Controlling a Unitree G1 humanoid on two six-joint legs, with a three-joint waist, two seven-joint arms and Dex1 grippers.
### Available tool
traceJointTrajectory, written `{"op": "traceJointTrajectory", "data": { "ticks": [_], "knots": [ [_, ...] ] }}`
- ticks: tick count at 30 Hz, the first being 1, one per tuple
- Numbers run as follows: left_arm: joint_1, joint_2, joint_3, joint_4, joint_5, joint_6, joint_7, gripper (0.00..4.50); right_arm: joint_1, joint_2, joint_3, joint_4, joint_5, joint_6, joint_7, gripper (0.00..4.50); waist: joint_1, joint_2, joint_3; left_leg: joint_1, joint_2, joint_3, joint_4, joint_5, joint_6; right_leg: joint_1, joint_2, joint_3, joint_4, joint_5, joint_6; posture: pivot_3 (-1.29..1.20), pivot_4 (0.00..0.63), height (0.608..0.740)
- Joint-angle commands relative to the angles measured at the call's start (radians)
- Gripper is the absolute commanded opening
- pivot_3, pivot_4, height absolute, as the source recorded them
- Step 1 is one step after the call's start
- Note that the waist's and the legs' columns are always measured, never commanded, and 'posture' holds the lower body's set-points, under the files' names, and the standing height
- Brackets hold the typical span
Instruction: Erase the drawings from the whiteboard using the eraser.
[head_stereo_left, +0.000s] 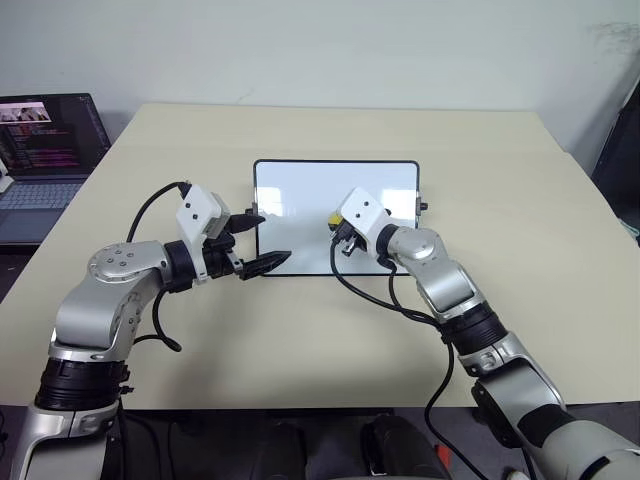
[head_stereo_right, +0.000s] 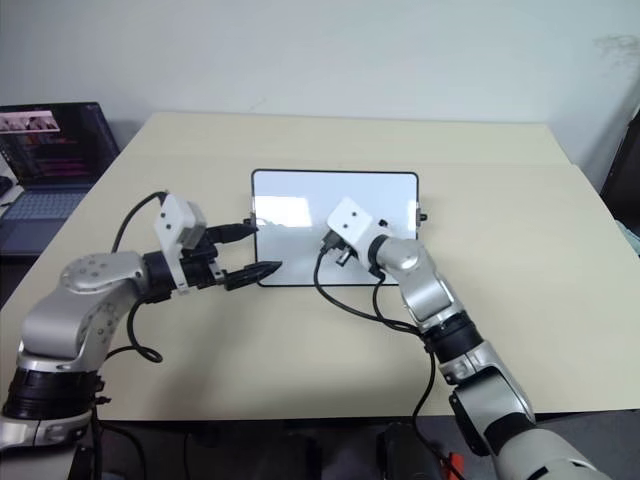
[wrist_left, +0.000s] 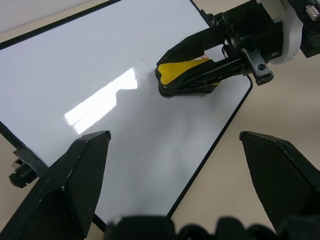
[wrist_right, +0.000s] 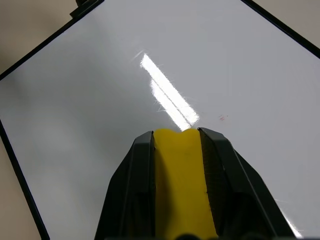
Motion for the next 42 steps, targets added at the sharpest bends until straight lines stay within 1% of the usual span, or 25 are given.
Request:
{"op": "traceJointTrajectory", "data": {
  "ticks": [1,4,6,8,11,14,16,19,20,24,27,30,33,35,37,40,42],
  "knots": [
    [-0.005,0.007,0.015,-0.031,-0.003,-0.008,-0.003,4.5,-0.058,-0.006,-0.083,0.072,-0.022,-0.023,-0.121,0.97,0.0,0.0,0.0,0.0,0.0,0.0,0.0,0.0,0.0,0.0,0.0,0.0,0.0,0.0,0.0,0.0,0.15,0.74],
    [-0.005,0.006,0.014,-0.031,-0.003,-0.008,-0.003,4.5,-0.08,-0.001,-0.089,0.095,-0.019,-0.043,-0.145,0.97,0.003,0.0,0.0,0.0,0.0,0.0,0.0,0.001,0.0,0.0,0.0,0.0,0.0,0.0,0.0,0.0,0.15,0.74],
    [-0.005,0.005,0.013,-0.032,-0.004,-0.007,-0.002,4.5,-0.082,0.002,-0.08,0.105,-0.018,-0.043,-0.134,0.97,0.003,0.0,0.0,-0.001,0.0,0.0,0.0,0.001,0.0,0.0,0.0,0.0,-0.001,0.0,0.0,0.0,0.15,0.74],
    [-0.005,0.004,0.013,-0.033,-0.004,-0.007,-0.002,4.5,-0.066,-0.001,-0.058,0.097,-0.011,-0.025,-0.092,0.97,0.001,0.0,0.0,-0.002,0.0,0.0,-0.001,0.0,0.0,-0.001,0.0,0.0,-0.001,0.001,-0.001,0.0,0.15,0.74],
    [-0.004,0.003,0.012,-0.032,-0.003,-0.008,0.0,4.5,-0.016,-0.015,-0.01,0.039,0.002,0.021,0.009,0.97,0.001,0.0,0.0,-0.002,0.0,0.0,-0.001,0.0,0.0,-0.001,0.0,0.0,-0.001,0.001,-0.001,0.0,0.15,0.74],
    [-0.002,0.0,0.01,-0.031,-0.002,-0.01,0.001,4.5,0.013,-0.016,0.001,-0.012,0.005,0.038,0.038,0.97,0.0,0.0,0.0,-0.001,0.0,0.0,-0.001,0.0,0.0,-0.001,0.0,0.0,-0.001,0.0,-0.001,0.0,0.15,0.74],
    [-0.005,-0.004,0.005,-0.03,-0.001,-0.011,0.003,4.5,0.012,-0.007,-0.028,-0.025,0.001,0.029,-0.003,0.97,-0.001,0.0,0.0,-0.001,0.0,0.0,-0.001,0.0,0.0,-0.001,0.0,0.0,-0.001,0.0,0.0,0.0,0.15,0.74],
    [-0.007,-0.01,0.0,-0.028,0.001,-0.013,0.002,4.5,0.01,0.003,-0.107,-0.073,0.032,0.027,-0.059,0.97,0.001,0.0,0.0,-0.001,0.0,0.0,-0.001,0.0,0.0,-0.001,0.0,0.0,-0.001,0.0,0.0,0.0,0.15,0.74],
    [-0.008,-0.012,-0.001,-0.028,0.001,-0.014,0.001,4.5,0.018,0.001,-0.131,-0.113,0.054,0.042,-0.055,0.97,0.001,0.0,0.0,-0.002,0.0,0.0,-0.001,0.0,0.0,-0.001,0.0,0.0,-0.001,0.0,0.0,0.0,0.15,0.74],
    [-0.01,-0.018,-0.004,-0.028,0.004,-0.018,0.003,4.5,0.099,-0.011,-0.209,-0.383,0.193,0.197,0.013,0.97,0.006,0.0,0.0,-0.007,0.001,-0.002,-0.001,0.0,0.0,-0.004,-0.001,-0.001,-0.002,0.001,-0.002,0.0,0.15,0.74],
    [-0.011,-0.028,-0.012,-0.027,0.006,-0.022,0.003,4.5,0.176,-0.058,-0.248,-0.539,0.25,0.305,0.037,0.97,0.005,0.0,0.0,-0.008,0.001,-0.001,-0.002,-0.001,-0.001,-0.005,-0.002,0.0,-0.004,0.001,-0.001,0.0,0.15,0.74],
    [-0.019,-0.044,-0.03,-0.029,0.01,-0.025,-0.002,4.5,0.259,-0.125,-0.28,-0.623,0.281,0.354,0.054,0.97,0.006,0.0,0.0,-0.009,0.001,-0.001,-0.004,-0.001,-0.001,-0.004,-0.002,-0.001,-0.009,0.0,-0.001,0.0,0.15,0.74],
    [-0.031,-0.055,-0.05,-0.025,0.014,-0.029,-0.012,4.5,0.376,-0.188,-0.321,-0.711,0.332,0.413,0.08,0.97,0.007,0.0,0.0,-0.009,0.0,-0.001,-0.005,-0.002,-0.001,-0.004,-0.002,-0.001,-0.01,0.0,-0.001,0.0,0.15,0.74],
    [-0.038,-0.057,-0.06,-0.02,0.014,-0.031,-0.023,4.5,0.453,-0.233,-0.306,-0.762,0.335,0.434,0.088,0.97,0.006,0.001,0.0,-0.009,0.0,0.0,-0.005,-0.002,-0.001,-0.004,-0.002,-0.001,-0.011,0.0,-0.001,0.0,0.15,0.74],
    [-0.043,-0.058,-0.063,-0.014,0.015,-0.034,-0.03,4.5,0.488,-0.259,-0.289,-0.785,0.332,0.441,0.084,0.97,0.001,0.001,0.001,-0.009,-0.001,0.0,-0.005,-0.002,-0.001,-0.004,-0.002,-0.001,-0.011,0.0,-0.001,0.0,0.15,0.74],
    [-0.059,-0.06,-0.078,-0.003,0.023,-0.046,-0.048,4.5,0.521,-0.291,-0.259,-0.8,0.317,0.432,0.082,0.97,-0.003,0.001,0.001,-0.007,-0.001,0.001,-0.005,-0.002,-0.001,-0.004,0.0,0.0,-0.01,-0.002,0.004,0.0,0.15,0.74],
    [-0.069,-0.062,-0.087,0.004,0.026,-0.051,-0.056,4.5,0.513,-0.289,-0.243,-0.797,0.309,0.425,0.067,0.97,-0.003,0.001,0.001,-0.007,-0.001,0.001,-0.005,-0.002,-0.001,-0.004,0.001,0.0,-0.009,-0.002,0.004,0.0,0.15,0.74]
  ]
}}
